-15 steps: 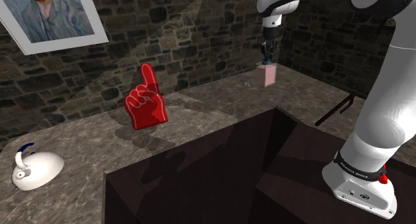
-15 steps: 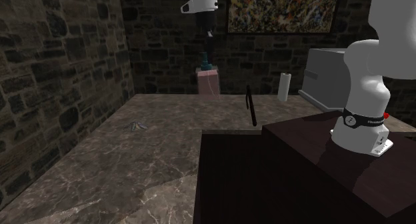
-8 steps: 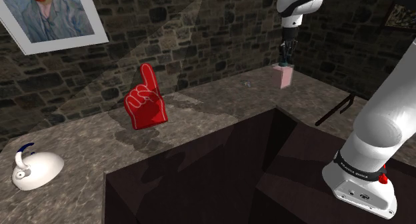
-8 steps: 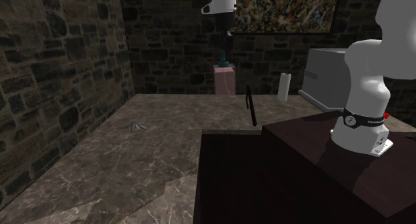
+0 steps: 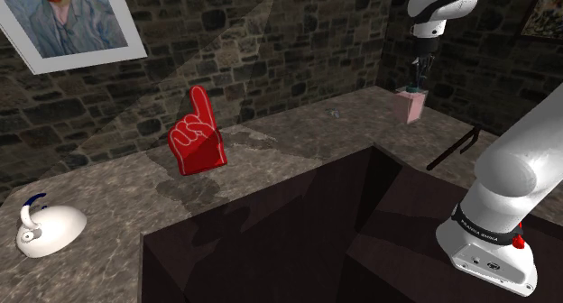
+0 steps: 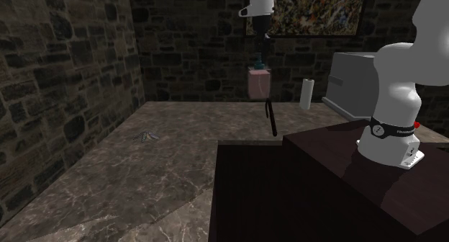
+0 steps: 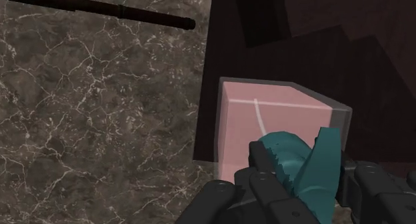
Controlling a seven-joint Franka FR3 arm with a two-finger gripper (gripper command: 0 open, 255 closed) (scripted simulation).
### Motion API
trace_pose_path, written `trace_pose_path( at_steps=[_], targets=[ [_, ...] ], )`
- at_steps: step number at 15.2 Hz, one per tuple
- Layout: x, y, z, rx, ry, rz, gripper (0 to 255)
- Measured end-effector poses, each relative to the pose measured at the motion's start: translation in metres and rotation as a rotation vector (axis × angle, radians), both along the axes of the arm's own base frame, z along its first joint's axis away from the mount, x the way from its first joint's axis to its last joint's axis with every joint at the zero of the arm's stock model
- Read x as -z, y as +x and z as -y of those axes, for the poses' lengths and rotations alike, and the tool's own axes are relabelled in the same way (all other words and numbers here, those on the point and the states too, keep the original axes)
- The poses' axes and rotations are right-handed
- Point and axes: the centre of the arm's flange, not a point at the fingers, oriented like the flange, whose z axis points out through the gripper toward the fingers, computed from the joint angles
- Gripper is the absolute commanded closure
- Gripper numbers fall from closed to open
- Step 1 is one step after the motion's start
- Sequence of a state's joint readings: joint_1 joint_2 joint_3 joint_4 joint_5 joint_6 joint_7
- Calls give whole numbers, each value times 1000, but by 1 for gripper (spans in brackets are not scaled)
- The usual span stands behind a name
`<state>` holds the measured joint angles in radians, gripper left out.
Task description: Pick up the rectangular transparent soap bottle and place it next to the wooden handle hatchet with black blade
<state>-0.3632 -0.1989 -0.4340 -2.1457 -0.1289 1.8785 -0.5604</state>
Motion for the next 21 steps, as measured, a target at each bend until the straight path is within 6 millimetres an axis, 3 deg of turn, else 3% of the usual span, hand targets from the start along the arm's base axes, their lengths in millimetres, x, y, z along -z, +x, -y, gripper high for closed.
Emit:
trace_pose_path(
  at_steps=[21],
  targets=[
    [-1, -259, 95, 1, 0, 0, 255]
  ],
)
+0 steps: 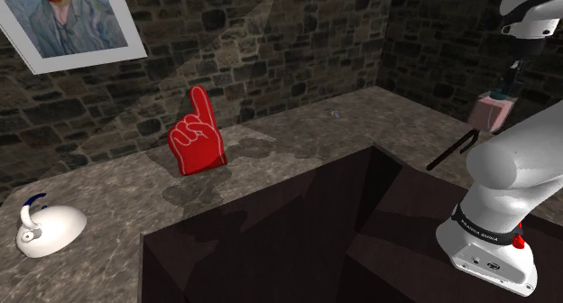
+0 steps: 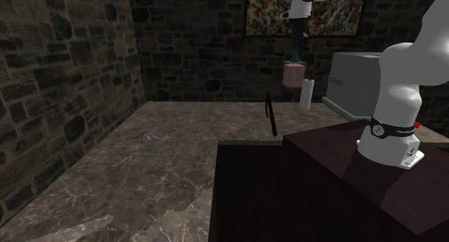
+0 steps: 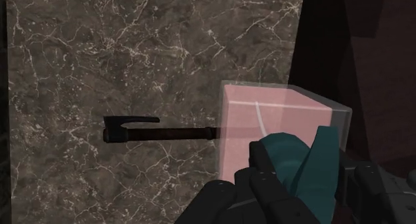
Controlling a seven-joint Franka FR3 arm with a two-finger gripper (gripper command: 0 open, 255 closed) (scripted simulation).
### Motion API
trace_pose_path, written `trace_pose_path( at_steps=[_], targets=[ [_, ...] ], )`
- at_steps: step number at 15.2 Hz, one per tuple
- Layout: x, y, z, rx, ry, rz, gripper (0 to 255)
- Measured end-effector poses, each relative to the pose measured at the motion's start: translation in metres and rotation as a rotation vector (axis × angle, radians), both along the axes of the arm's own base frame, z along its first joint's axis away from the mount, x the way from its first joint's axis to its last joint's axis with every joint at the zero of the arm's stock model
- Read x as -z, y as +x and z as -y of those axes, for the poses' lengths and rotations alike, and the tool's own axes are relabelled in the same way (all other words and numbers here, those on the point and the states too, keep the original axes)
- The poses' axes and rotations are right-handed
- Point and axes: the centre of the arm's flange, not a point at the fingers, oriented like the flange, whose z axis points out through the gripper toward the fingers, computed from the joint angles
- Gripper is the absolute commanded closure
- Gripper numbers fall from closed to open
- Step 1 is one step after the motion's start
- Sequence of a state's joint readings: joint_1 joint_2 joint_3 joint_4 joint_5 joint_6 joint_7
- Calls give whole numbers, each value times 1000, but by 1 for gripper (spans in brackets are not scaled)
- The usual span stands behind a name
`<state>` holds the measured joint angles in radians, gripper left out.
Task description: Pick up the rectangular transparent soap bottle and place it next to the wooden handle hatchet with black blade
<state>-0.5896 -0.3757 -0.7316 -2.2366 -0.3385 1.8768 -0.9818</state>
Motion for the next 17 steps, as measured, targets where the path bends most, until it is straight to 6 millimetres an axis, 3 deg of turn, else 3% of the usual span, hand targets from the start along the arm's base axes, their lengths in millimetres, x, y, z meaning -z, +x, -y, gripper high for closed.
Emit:
trace_pose_path(
  at_steps=[14, 15, 17],
  targets=[
    [2, -176, 61, 2, 1, 0, 255],
    [-3, -187, 65, 1, 2, 1, 255],
    [5, -197, 68, -1, 2, 1, 255]
  ],
)
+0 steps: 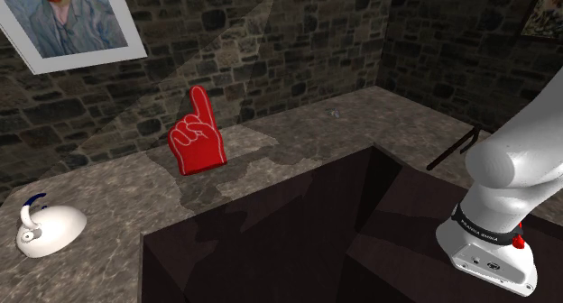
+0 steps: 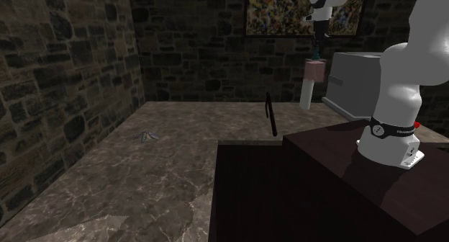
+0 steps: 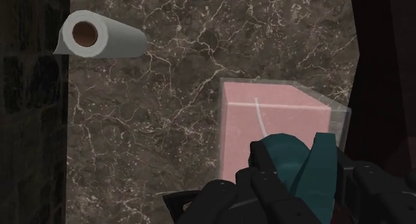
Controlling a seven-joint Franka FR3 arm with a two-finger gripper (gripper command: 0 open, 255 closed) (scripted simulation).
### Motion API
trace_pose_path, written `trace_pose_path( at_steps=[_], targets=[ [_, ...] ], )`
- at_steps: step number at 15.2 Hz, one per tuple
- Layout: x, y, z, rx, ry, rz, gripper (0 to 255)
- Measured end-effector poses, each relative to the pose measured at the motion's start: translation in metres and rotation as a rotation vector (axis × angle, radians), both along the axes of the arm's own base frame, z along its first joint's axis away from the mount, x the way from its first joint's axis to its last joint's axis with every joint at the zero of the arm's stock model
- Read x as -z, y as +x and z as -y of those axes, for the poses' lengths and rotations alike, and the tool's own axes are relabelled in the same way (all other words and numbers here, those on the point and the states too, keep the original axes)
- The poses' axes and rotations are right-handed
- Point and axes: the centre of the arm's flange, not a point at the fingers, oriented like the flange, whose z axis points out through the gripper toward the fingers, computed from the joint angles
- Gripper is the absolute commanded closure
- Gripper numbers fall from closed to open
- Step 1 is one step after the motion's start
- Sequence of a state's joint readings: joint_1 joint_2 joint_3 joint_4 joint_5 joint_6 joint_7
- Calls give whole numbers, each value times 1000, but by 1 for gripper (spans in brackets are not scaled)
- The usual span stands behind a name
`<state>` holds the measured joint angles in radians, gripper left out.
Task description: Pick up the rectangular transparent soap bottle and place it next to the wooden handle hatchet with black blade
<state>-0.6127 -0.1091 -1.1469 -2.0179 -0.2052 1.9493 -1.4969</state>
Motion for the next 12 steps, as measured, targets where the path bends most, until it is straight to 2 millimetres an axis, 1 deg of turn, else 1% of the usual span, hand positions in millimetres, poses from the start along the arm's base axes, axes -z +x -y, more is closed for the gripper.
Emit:
trace_pose_path(
  at_steps=[12],
  targets=[
    [62, -3, 2, -2, -1, -1, 255]
  ],
)
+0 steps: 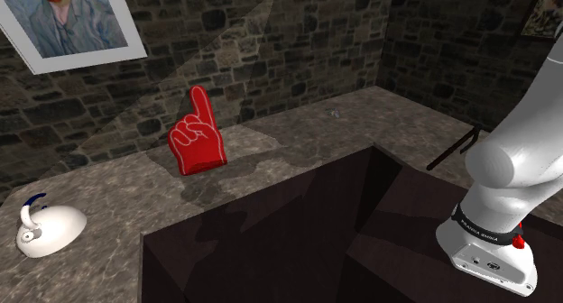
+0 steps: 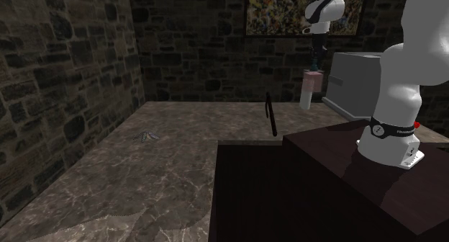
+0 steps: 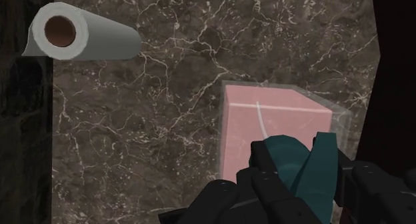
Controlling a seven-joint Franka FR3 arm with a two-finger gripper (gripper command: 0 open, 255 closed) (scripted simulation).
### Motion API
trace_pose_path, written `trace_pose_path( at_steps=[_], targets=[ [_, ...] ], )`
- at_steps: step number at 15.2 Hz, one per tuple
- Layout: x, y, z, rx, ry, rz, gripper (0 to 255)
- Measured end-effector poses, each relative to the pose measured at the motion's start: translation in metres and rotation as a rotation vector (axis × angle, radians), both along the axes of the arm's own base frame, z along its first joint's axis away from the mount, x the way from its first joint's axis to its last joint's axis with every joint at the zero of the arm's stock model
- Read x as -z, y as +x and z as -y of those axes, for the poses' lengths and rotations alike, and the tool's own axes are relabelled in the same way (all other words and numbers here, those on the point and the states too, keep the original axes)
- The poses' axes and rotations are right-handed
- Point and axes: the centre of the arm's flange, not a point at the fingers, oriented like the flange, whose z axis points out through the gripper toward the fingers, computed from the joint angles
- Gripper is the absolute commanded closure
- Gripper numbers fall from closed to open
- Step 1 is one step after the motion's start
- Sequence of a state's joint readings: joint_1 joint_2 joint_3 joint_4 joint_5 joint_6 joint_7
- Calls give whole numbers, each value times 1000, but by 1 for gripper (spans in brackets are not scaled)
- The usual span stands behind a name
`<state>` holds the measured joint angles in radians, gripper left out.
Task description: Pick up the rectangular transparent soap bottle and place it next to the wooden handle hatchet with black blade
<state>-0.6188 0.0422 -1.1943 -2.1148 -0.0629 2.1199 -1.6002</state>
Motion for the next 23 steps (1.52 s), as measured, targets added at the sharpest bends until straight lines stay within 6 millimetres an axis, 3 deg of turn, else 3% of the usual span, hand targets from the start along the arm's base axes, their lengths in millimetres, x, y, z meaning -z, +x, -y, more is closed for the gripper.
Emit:
trace_pose_path(
  at_steps=[23],
  targets=[
    [122, 0, 0, 0, 0, 0, 255]
  ],
)
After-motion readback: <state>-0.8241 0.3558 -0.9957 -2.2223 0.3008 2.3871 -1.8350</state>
